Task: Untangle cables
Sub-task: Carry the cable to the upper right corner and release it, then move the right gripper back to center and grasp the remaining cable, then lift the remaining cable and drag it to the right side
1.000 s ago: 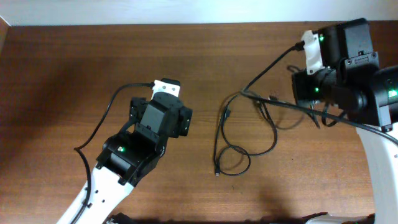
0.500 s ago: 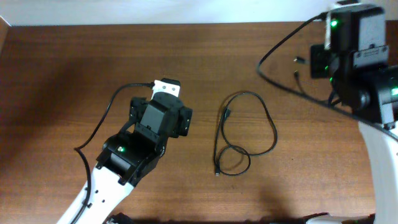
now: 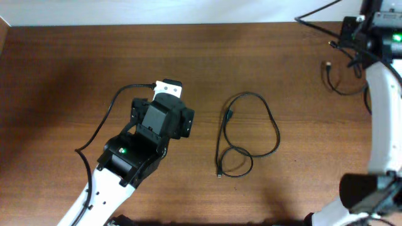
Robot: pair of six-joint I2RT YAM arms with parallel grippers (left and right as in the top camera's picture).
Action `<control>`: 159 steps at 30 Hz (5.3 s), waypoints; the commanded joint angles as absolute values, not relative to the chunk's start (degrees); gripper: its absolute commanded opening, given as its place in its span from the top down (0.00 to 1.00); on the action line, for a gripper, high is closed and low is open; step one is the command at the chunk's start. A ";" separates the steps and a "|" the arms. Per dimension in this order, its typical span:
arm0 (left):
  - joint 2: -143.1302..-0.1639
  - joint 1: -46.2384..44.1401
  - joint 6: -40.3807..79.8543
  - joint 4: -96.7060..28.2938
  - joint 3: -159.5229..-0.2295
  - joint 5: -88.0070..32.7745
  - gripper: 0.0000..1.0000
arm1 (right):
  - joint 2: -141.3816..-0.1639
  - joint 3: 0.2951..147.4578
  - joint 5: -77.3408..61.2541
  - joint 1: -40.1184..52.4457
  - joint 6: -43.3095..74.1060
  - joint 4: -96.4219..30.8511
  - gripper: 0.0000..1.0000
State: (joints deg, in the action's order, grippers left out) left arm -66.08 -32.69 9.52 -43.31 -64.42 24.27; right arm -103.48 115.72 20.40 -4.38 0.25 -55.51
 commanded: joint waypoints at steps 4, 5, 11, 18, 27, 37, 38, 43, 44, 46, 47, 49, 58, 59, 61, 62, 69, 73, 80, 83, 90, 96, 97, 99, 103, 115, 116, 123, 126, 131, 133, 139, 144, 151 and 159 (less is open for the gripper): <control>-65.25 -32.47 10.24 -43.22 -65.52 24.88 0.01 | -113.14 116.38 19.70 -5.34 0.93 -46.85 0.96; -65.25 -32.47 10.24 -43.22 -65.52 24.88 0.01 | -114.37 116.38 19.70 -5.56 0.93 -45.08 0.96; -65.25 -32.47 10.24 -43.22 -65.52 24.88 0.01 | -118.13 116.38 19.73 -7.88 0.93 -39.00 0.96; -65.25 -32.47 10.24 -43.22 -65.52 24.86 0.01 | -120.31 116.36 19.68 -12.47 0.93 -37.41 0.96; -65.25 -32.47 10.24 -43.22 -65.52 24.88 0.01 | -121.51 116.31 17.43 -14.28 0.69 -38.20 0.30; -65.25 -32.47 10.24 -43.22 -65.52 24.88 0.01 | -121.51 116.31 16.86 -14.26 0.27 -41.23 0.16; -65.25 -32.47 10.24 -43.22 -65.52 24.88 0.01 | -121.51 116.31 16.62 -14.26 0.30 -41.85 0.16; -65.25 -32.47 10.24 -43.22 -65.52 24.88 0.01 | -121.49 116.33 10.87 -14.22 0.23 -46.78 0.16; -65.25 -32.47 10.24 -43.24 -65.52 24.88 0.01 | -121.43 116.33 8.36 -14.22 -0.71 -48.12 0.16; -65.28 -32.47 10.24 -43.22 -65.52 24.88 0.01 | -120.97 116.33 -3.57 -14.22 -3.18 -52.49 0.11; -65.28 -32.47 10.24 -43.22 -65.52 24.88 0.01 | -120.75 116.33 -6.37 -14.22 -3.18 -53.69 0.02; -65.28 -32.47 10.24 -43.22 -65.52 24.88 0.01 | -120.05 116.33 -11.75 -14.17 -3.18 -56.47 0.01; -65.28 -32.47 10.24 -43.22 -65.52 24.88 0.01 | -117.08 116.38 -16.10 -8.71 -6.72 -71.72 0.01; -65.28 -32.47 10.24 -43.22 -65.52 24.88 0.01 | -117.08 116.38 -16.10 -7.42 -6.85 -73.21 0.01; -65.28 -32.47 10.24 -43.22 -65.52 24.88 0.01 | -117.10 116.38 -16.12 -5.37 -6.76 -74.70 0.01; -65.28 -32.47 10.24 -43.22 -65.52 24.88 0.01 | -117.10 116.38 -16.10 -4.19 -5.93 -75.13 0.01; -65.28 -32.47 10.24 -43.22 -65.52 24.88 0.01 | -117.49 116.31 -16.12 3.99 6.79 -75.79 0.01; -65.28 -32.47 10.24 -43.22 -65.52 24.88 0.01 | -117.49 116.31 -16.32 7.88 13.02 -72.97 0.01; -65.28 -32.47 10.24 -43.22 -65.52 24.86 0.01 | -117.69 116.27 -13.04 14.76 20.08 -70.02 0.01; -65.28 -32.47 10.24 -43.22 -65.52 24.88 0.01 | -117.80 115.96 -7.86 16.21 31.88 -70.15 0.01; -65.28 -32.47 10.24 -43.22 -65.52 24.88 0.01 | -117.91 109.67 -6.57 18.39 50.57 -67.77 0.01; -65.28 -32.47 10.24 -43.22 -65.52 24.86 0.01 | -118.13 102.13 -3.70 20.32 54.63 -61.60 0.01; -65.28 -32.47 10.24 -43.22 -65.52 24.86 0.01 | -118.15 101.27 -3.29 20.53 55.09 -61.06 0.01; -65.28 -32.47 10.24 -43.22 -65.52 24.88 0.01 | -118.37 99.68 -2.48 20.88 55.20 -59.66 0.01; -65.28 -32.47 10.24 -43.22 -65.52 24.88 0.01 | -118.45 95.29 -2.48 21.15 55.20 -54.19 0.01; -65.28 -32.47 10.24 -43.22 -65.52 24.88 0.01 | -118.45 84.31 -2.44 21.39 56.45 -37.89 0.21; -65.28 -32.47 10.24 -43.22 -65.52 24.88 0.01 | -118.45 84.31 -2.46 21.54 56.45 -37.45 0.23; -65.28 -32.47 10.24 -43.22 -65.52 24.86 0.01 | -118.78 84.31 0.16 24.01 56.45 -35.46 0.27; -65.28 -32.47 10.24 -43.22 -65.52 24.88 0.01 | -119.24 84.29 1.72 24.84 56.45 -35.03 0.31; -65.28 -32.47 10.24 -43.22 -65.52 24.86 0.01 | -120.84 84.29 2.66 25.45 56.47 -33.34 0.45; -65.28 -32.47 10.24 -43.22 -65.52 24.88 0.01 | -121.36 84.29 2.68 25.45 56.45 -32.25 0.50; -65.28 -32.47 10.24 -43.22 -65.52 24.88 0.01 | -123.70 84.27 2.87 25.50 56.45 -32.12 0.52; -65.28 -32.47 10.24 -43.22 -65.52 24.88 0.01 | -124.05 84.29 2.87 25.47 56.45 -32.08 0.75; -65.28 -32.47 10.24 -43.22 -65.52 24.88 0.01 | -123.68 84.31 2.66 24.84 55.96 -32.34 0.96; -65.28 -32.47 10.24 -43.22 -65.52 24.88 0.01 | -112.75 84.33 2.04 21.26 49.58 -33.28 0.96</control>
State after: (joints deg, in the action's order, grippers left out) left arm -66.04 -32.69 9.52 -43.31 -64.42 24.27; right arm -121.27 84.58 1.72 22.87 54.72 -33.19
